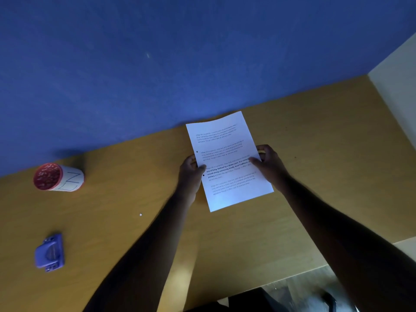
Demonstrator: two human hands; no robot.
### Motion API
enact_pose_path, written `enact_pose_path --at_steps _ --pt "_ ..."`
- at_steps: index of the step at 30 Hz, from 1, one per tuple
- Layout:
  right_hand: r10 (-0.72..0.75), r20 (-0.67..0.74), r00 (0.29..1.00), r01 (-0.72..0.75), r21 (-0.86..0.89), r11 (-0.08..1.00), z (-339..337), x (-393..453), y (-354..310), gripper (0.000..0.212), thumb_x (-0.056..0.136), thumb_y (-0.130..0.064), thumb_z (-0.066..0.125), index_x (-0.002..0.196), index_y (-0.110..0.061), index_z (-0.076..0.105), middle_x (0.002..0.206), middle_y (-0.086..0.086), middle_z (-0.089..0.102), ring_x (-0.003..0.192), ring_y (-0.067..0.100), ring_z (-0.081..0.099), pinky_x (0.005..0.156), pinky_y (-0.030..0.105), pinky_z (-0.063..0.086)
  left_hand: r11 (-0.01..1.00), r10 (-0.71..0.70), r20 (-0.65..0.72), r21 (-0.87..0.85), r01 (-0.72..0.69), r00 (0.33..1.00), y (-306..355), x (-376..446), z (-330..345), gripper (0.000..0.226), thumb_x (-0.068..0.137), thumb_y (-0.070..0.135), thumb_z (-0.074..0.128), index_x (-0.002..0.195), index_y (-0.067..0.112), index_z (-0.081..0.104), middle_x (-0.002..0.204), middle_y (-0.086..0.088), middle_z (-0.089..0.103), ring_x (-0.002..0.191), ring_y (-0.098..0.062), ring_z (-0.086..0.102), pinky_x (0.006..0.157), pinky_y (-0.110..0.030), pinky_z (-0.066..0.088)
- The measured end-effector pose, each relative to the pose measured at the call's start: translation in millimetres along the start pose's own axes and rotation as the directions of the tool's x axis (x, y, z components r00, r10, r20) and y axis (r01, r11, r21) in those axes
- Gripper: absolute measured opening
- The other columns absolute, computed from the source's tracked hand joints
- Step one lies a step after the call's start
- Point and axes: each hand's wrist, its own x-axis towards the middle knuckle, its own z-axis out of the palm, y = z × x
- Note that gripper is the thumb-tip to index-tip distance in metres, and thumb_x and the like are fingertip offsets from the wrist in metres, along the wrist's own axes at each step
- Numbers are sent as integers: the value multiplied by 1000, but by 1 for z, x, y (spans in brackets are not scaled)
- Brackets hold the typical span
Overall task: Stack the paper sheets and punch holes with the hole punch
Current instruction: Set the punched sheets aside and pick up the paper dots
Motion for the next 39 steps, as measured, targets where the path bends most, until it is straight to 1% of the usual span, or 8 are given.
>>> enact_pose_path --at_steps 5,11,16,21,24,29,32,39 --pt "-12 6 1000 12 -7 1000 1 13 -6 39 94 -13 70 129 -10 55 106 4 73 80 11 67 59 22 46 1000 22 8 -15 -22 1000 5 9 -2 42 92 -7 61 119 25 64 107 9 76 93 -1 74 82 -23 58" --pt "0 -13 1000 0 -7 1000 3 18 -5 39 95 -14 70 131 -10 54 105 5 73 78 0 65 48 7 42 999 44 31 21 -44 999 10 11 -6 47 93 -6 59 104 39 67 108 13 77 101 -4 74 85 -24 58" --pt "-3 -65 998 6 44 999 7 18 -4 45 93 -15 72 134 -14 53 116 8 76 90 17 71 62 22 49 993 97 39 61 -99 995 14 15 -9 41 93 -5 58 116 28 67 109 16 76 96 6 73 78 -17 55" --pt "-68 -88 994 78 119 990 9 18 -3 71 91 -10 76 150 -9 36 145 11 59 129 22 61 102 34 52 988 126 6 89 -126 992 19 16 -14 39 97 -4 59 127 21 56 117 20 67 104 8 66 76 -6 50" --pt "-93 -133 987 99 37 994 11 13 -7 73 91 -15 77 152 -13 36 153 6 50 138 18 49 106 30 43 971 163 -21 179 -157 986 18 19 -24 61 96 9 65 153 11 44 150 3 53 137 -12 53 107 -30 51" --pt "-232 -130 964 227 -55 972 23 -7 -5 42 91 -12 75 128 -14 55 127 2 63 109 18 60 86 22 49 823 376 -3 461 -332 927 -1 1 -53 52 94 6 64 145 7 55 145 -13 55 136 -28 53 112 -45 47" --pt "-331 -73 941 321 -128 939 39 -23 -3 23 91 -10 74 111 -12 64 107 0 67 93 17 62 75 18 43 712 434 31 600 -364 901 -26 -18 -75 45 89 7 67 134 4 64 131 -16 64 123 -36 59 109 -28 36" --pt "-341 43 939 342 -219 914 89 -56 -15 5 93 -18 71 97 -17 69 96 -7 72 81 8 61 79 37 53 700 432 -52 648 -298 901 -81 -70 -139 37 93 11 66 130 8 66 125 -12 65 115 -35 59 102 -35 41"
